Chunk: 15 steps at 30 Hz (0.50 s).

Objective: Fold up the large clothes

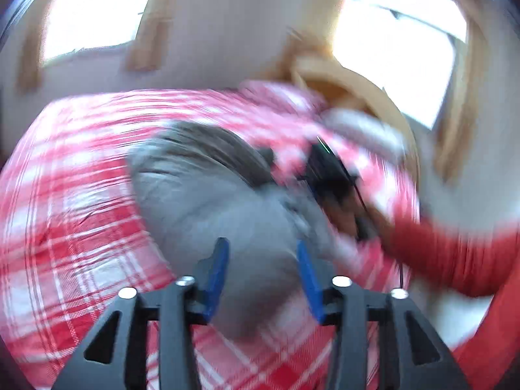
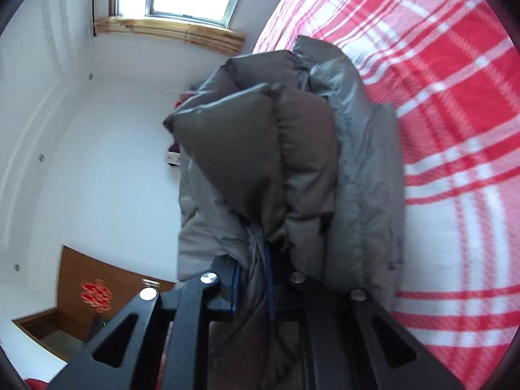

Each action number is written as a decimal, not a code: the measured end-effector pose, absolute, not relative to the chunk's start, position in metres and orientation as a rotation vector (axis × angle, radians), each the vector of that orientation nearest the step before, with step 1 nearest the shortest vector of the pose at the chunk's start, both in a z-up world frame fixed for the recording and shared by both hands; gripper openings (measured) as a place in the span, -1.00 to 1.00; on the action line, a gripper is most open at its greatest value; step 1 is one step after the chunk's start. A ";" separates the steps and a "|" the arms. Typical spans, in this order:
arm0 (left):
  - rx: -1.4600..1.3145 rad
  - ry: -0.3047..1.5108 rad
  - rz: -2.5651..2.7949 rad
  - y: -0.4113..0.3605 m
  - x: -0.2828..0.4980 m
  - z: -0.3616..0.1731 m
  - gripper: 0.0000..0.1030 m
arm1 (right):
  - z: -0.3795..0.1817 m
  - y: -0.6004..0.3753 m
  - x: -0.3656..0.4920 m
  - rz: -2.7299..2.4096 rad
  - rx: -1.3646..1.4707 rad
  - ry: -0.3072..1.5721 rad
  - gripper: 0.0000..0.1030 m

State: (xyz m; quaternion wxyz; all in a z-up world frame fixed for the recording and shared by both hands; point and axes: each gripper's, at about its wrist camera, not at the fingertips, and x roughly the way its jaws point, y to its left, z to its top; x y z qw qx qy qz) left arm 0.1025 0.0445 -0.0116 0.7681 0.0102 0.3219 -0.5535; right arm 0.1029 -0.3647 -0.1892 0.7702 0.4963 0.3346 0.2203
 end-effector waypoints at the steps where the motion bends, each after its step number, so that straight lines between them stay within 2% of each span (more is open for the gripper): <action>1: -0.072 0.722 -1.123 0.047 0.128 -0.009 0.46 | -0.184 -0.364 0.100 0.449 1.025 0.742 -0.78; 4: -0.215 0.815 -0.965 0.026 0.183 -0.022 0.50 | -0.164 -0.353 0.095 0.370 0.877 0.780 -0.78; 7: -0.235 0.894 -0.893 -0.015 0.206 -0.037 0.50 | -0.158 -0.344 0.093 0.322 0.802 0.794 -0.77; 11: 0.015 0.880 -0.773 -0.083 0.195 -0.057 0.50 | -0.158 -0.332 0.089 0.283 0.780 0.786 -0.77; 15: 0.177 0.852 -0.670 -0.097 0.177 -0.078 0.50 | -0.164 -0.336 0.084 0.277 0.810 0.777 -0.77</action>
